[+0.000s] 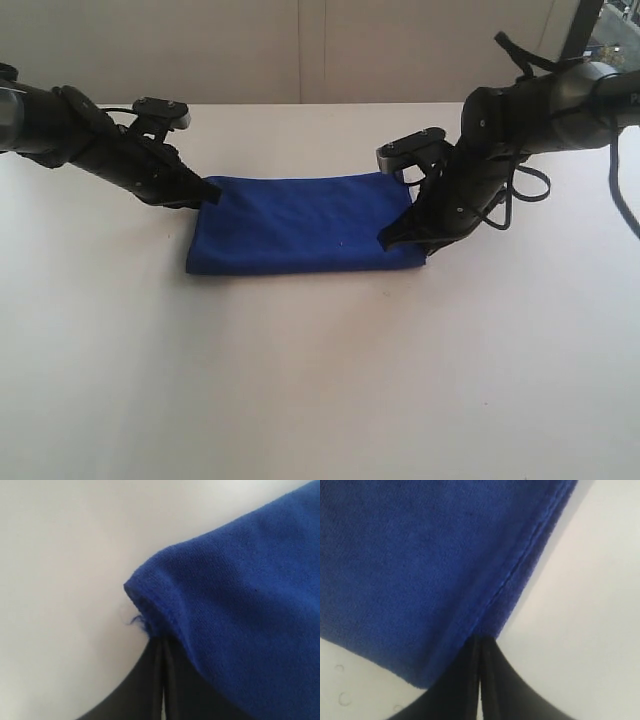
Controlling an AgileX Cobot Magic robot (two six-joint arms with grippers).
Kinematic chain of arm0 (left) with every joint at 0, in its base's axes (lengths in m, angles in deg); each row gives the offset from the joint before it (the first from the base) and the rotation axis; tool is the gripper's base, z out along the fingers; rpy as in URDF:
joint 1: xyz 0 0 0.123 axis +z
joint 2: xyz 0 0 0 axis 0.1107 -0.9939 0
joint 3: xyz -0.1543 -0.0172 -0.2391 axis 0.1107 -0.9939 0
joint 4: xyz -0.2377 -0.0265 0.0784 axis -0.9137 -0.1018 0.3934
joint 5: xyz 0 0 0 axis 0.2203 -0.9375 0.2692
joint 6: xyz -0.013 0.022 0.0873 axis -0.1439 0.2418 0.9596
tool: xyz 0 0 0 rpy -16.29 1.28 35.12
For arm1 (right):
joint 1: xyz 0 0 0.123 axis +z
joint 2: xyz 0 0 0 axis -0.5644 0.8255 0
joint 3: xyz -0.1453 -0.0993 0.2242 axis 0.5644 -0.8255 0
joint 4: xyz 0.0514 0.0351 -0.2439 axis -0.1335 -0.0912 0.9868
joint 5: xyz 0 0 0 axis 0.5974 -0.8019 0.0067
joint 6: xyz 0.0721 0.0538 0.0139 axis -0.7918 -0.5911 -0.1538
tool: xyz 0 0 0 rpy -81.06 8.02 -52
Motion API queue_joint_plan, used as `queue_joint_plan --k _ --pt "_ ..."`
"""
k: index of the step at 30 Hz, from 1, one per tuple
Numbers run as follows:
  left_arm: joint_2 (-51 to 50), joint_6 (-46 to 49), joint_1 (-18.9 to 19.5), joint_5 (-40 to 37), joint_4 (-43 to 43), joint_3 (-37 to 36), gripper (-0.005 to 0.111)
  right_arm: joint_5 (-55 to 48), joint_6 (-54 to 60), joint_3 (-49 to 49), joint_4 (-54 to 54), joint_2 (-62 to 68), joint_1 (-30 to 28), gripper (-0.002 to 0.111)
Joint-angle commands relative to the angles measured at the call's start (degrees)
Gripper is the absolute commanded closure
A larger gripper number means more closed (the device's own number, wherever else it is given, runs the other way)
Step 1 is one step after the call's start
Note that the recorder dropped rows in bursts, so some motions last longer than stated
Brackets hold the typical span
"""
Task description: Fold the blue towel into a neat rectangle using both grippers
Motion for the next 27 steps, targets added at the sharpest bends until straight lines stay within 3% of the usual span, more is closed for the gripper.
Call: queue_joint_plan --k 1,8,11,19,27 --pt "2.5 0.6 1.1 -1.5 -0.6 0.3 0.107 2.7 -0.7 -0.1 0.8 -1.2 -2.0 0.108" --pt "9.5 -3.1 4.4 -13.9 -0.6 0.0 0.107 4.1 -1.9 -1.9 0.2 -8.6 -4.7 0.108" --pt "11.1 -4.4 5.0 -15.8 -0.4 -1.9 0.107 8.0 -3.4 -5.3 0.2 -11.1 -5.1 0.108" --pt "18.1 -5.2 5.0 -12.0 -0.6 -12.0 0.107 13.2 -4.2 -13.7 -6.0 -17.5 -9.3 0.108" --pt "33.5 -5.4 5.0 -5.6 -2.8 -24.4 0.107 23.2 -4.2 -28.2 -8.1 -33.8 -10.3 0.108"
